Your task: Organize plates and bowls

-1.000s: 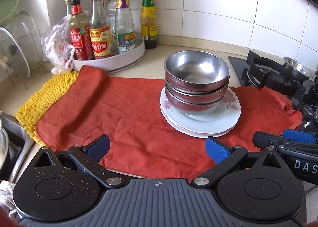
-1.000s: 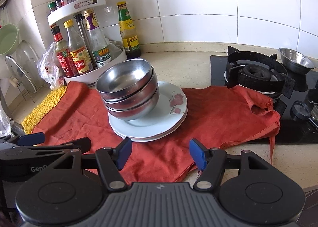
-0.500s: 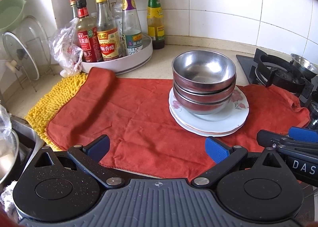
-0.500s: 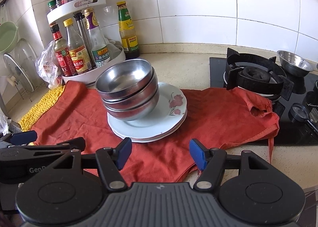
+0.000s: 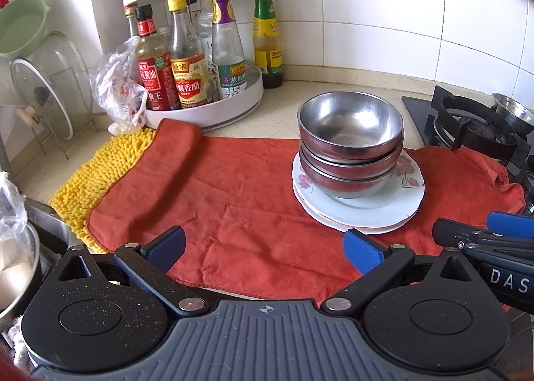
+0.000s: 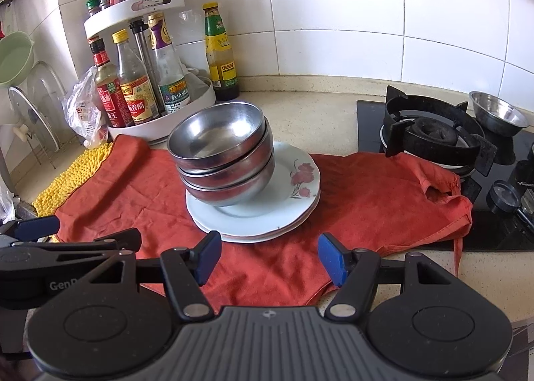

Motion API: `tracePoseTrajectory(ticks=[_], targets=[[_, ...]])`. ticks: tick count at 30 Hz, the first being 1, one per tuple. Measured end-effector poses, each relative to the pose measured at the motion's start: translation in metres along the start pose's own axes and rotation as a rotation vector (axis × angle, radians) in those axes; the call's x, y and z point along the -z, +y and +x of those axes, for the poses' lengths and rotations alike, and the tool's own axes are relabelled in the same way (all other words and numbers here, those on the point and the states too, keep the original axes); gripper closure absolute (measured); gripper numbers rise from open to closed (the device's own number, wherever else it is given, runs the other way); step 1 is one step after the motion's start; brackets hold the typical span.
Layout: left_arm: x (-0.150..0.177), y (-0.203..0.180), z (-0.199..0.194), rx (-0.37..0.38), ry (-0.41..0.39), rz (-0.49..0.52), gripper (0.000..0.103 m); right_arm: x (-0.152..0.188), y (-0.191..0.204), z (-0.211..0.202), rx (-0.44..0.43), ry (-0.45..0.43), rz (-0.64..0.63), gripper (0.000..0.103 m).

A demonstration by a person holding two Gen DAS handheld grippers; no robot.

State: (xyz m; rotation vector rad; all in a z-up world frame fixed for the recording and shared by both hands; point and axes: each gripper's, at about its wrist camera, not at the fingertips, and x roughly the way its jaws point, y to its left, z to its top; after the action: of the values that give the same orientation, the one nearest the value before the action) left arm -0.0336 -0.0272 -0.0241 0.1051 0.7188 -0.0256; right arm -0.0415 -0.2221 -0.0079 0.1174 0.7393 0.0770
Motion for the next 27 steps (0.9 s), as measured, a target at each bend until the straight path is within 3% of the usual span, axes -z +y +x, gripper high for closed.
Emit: tracePoseTrajectory(ticks=[27], targets=[[0.0024, 0.0037, -0.0098, -0.015, -0.032, -0.012, 0.002, -0.0020, 0.0047, -0.0069, -0.017, -0.021, -0.037, 0.039]])
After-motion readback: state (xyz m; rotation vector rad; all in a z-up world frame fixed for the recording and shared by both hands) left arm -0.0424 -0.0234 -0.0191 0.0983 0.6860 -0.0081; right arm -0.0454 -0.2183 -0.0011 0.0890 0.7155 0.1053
